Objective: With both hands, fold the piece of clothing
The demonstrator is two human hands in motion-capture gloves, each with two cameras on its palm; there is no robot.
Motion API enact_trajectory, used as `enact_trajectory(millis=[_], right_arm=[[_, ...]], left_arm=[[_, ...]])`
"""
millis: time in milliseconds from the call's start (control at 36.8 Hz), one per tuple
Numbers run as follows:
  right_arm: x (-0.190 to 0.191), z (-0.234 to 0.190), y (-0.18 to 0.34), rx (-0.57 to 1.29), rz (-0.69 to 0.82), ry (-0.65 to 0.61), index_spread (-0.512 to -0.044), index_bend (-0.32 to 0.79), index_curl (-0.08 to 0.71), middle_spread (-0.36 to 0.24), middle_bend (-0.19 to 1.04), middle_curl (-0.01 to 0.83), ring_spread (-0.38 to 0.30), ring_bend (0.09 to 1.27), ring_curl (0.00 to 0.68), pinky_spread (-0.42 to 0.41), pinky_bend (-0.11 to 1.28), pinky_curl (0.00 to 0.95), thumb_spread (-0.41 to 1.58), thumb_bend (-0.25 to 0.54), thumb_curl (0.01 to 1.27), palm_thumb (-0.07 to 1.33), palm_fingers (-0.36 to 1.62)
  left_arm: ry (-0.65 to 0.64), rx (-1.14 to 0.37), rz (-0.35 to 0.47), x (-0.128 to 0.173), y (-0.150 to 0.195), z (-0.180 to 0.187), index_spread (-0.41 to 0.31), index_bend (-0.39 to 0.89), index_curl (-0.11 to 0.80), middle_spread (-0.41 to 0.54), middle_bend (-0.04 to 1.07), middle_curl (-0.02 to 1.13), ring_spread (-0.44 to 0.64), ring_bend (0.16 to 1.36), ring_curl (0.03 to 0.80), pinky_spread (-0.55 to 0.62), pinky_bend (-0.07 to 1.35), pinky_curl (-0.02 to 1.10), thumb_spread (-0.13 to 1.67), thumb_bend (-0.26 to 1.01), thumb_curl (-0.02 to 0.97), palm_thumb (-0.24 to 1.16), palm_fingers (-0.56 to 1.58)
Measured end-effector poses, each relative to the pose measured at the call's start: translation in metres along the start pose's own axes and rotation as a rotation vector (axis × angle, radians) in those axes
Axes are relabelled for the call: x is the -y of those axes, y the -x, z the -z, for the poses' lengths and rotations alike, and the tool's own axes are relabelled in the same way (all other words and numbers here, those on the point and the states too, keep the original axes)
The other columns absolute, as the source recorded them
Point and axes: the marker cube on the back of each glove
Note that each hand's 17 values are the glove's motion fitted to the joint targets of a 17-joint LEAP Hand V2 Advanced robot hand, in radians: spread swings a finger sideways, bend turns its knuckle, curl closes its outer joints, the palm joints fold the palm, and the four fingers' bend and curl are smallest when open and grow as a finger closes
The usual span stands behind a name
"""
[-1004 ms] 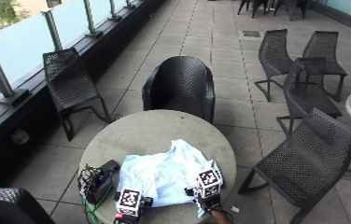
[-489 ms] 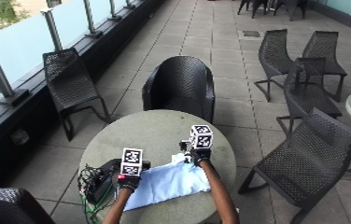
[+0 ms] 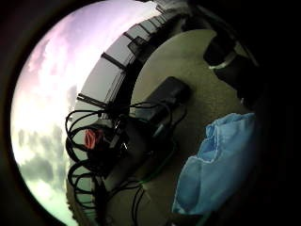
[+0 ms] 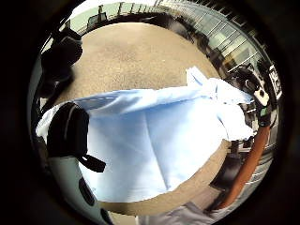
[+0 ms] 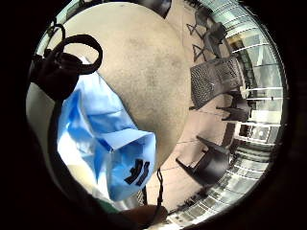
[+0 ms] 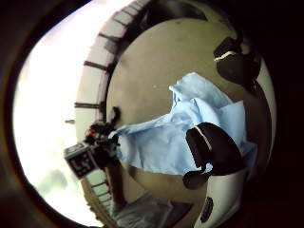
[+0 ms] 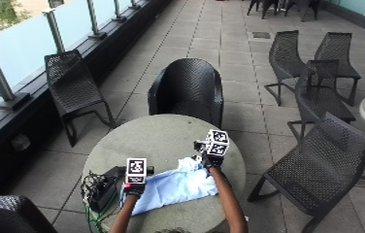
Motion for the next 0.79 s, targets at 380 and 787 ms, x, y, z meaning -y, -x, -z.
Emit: enact_trajectory(millis=[380, 787], right_arm=[[-0.077, -0.076, -0.114, 0.365, -0.227, -0.078, -0.327, -0.03, 0.272, -0.131, 0.22, 0.404, -0.059, 0.50, 0.370, 0.065, 0.51, 0.403, 1.02, -0.100, 0.24, 0.49, 0.65], [-0.097, -0.063, -0.080, 0.185, -0.458, -0.216, -0.303, 0.45, 0.311, -0.111, 0.11, 0.294, -0.150, 0.61, 0.360, -0.145, 0.65, 0.384, 1.01, 0.168, 0.34, 0.82, 1.13]], left_arm=[[0.146, -0.108, -0.152, -0.055, -0.023, -0.033, -0.202, 0.16, 0.432, -0.229, 0.21, 0.43, -0.22, 0.59, 0.377, 0.13, 0.18, 0.36, 1.31, 0.00, 0.325, 0.73, 0.71], [0.208, -0.107, -0.153, -0.084, -0.023, 0.005, -0.100, 0.12, 0.384, 0.011, 0.14, 0.35, 0.13, 0.53, 0.348, 0.34, 0.33, 0.40, 1.55, -0.04, 0.161, 0.25, 0.36]])
